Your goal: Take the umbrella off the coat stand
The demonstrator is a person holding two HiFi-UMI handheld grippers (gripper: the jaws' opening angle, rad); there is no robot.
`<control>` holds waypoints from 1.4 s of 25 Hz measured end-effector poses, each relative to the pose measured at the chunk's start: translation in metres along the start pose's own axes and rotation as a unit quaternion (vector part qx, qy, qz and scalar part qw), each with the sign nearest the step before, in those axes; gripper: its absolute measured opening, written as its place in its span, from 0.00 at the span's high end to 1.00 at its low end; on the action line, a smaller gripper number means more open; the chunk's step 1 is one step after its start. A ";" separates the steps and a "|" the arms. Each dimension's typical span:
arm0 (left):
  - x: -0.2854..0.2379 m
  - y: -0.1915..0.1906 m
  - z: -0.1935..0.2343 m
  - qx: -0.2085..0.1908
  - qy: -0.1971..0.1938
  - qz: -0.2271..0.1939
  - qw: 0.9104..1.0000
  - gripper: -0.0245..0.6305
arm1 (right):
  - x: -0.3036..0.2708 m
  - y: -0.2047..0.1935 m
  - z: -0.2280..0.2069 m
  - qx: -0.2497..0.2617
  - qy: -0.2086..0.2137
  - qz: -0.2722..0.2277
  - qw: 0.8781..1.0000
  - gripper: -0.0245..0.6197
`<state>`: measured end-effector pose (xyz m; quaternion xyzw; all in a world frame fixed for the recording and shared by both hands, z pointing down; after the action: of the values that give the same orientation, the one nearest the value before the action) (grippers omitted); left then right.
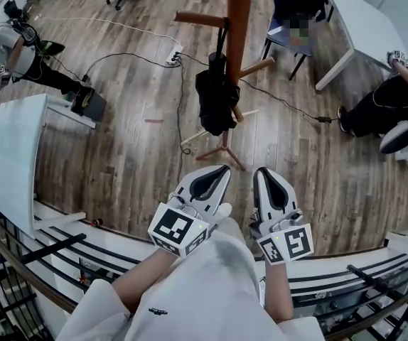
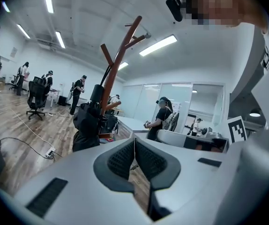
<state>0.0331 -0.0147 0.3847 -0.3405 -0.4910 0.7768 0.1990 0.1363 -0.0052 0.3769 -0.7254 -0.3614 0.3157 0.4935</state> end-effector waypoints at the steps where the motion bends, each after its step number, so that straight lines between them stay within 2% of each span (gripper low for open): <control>1: -0.001 0.000 0.001 0.001 0.001 -0.001 1.000 0.93 | -0.002 -0.001 -0.001 0.002 0.001 0.003 1.000 0.91; 8: -0.006 0.003 0.026 -0.010 0.026 -0.002 1.000 0.93 | -0.022 -0.002 0.000 0.010 0.012 0.019 1.000 0.91; 15: -0.012 0.006 0.057 0.000 0.041 -0.012 0.999 0.91 | -0.046 -0.006 0.003 0.016 0.025 0.041 0.999 0.91; 17: -0.014 0.008 0.065 0.000 0.030 -0.014 0.999 0.70 | -0.053 -0.008 0.005 0.017 0.025 0.043 0.999 0.91; 21: -0.020 0.010 0.079 -0.012 0.012 -0.016 1.000 0.62 | -0.063 -0.012 0.007 0.012 0.025 0.048 0.998 0.91; 26: -0.029 0.011 0.097 -0.008 0.012 -0.024 1.000 0.51 | -0.073 -0.015 0.007 0.008 0.027 0.058 0.998 0.91; 30: -0.037 0.011 0.105 -0.032 0.013 -0.025 0.999 0.44 | -0.078 -0.020 0.006 0.006 0.025 0.065 0.998 0.91; 33: -0.041 0.015 0.117 -0.040 0.013 -0.046 0.998 0.40 | -0.084 -0.025 0.007 0.001 0.025 0.070 0.997 0.91; 35: -0.042 0.012 0.124 -0.040 0.010 -0.036 0.998 0.38 | -0.087 -0.028 0.008 0.000 0.027 0.075 0.997 0.91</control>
<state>-0.0270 -0.1251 0.4230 -0.3384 -0.5317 0.7452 0.2178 0.0768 -0.0671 0.4100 -0.7584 -0.2926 0.3325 0.4782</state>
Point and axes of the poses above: the fingertips, and each gripper's own axes: x backward along the fingers, z to its left, y out of its top, the point moved 3 cm from there along x, backward along the fingers, and after that the axes turned 6 degrees about z, right-handed, at the moved point
